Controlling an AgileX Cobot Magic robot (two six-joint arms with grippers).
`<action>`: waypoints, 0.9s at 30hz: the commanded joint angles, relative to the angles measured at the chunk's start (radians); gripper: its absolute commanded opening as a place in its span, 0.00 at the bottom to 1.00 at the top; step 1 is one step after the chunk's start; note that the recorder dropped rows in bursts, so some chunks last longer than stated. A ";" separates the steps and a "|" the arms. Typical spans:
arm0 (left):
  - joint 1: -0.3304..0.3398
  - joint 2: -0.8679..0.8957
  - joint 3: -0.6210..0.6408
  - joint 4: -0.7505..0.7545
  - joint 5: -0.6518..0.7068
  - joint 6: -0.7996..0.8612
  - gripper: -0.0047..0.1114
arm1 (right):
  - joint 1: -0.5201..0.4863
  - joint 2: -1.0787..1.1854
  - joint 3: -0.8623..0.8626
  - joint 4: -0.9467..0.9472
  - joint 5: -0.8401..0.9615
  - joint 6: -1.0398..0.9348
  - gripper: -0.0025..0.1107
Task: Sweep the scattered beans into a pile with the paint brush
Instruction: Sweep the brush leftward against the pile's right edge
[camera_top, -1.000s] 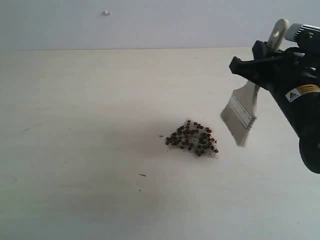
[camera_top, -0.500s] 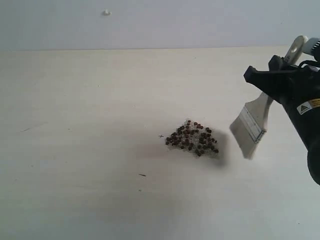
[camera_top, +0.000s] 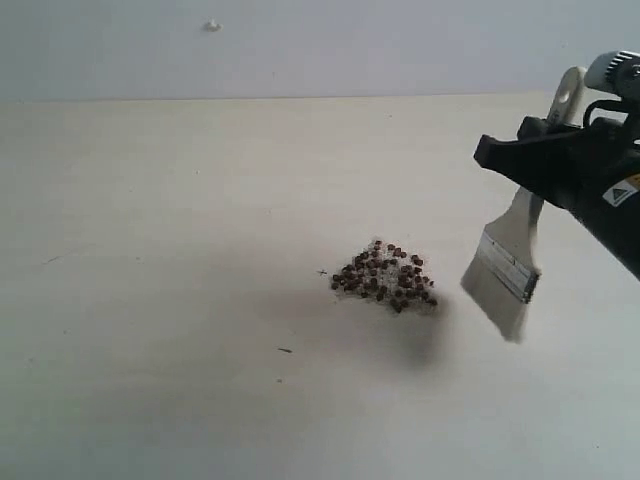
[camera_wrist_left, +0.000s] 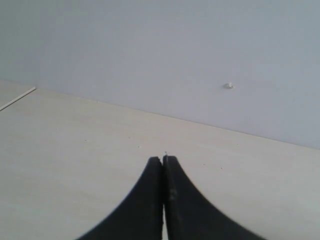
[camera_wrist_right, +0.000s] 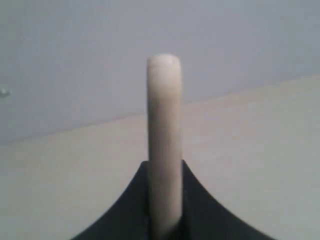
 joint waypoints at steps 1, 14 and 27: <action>0.004 -0.006 0.000 -0.007 -0.004 0.005 0.04 | 0.002 -0.054 -0.039 -0.029 0.248 -0.069 0.02; 0.004 -0.006 0.000 -0.007 -0.004 0.005 0.04 | 0.002 0.079 -0.083 -0.183 0.175 0.137 0.02; 0.004 -0.006 0.000 -0.007 -0.004 0.005 0.04 | 0.002 0.145 -0.191 -0.229 0.229 0.142 0.02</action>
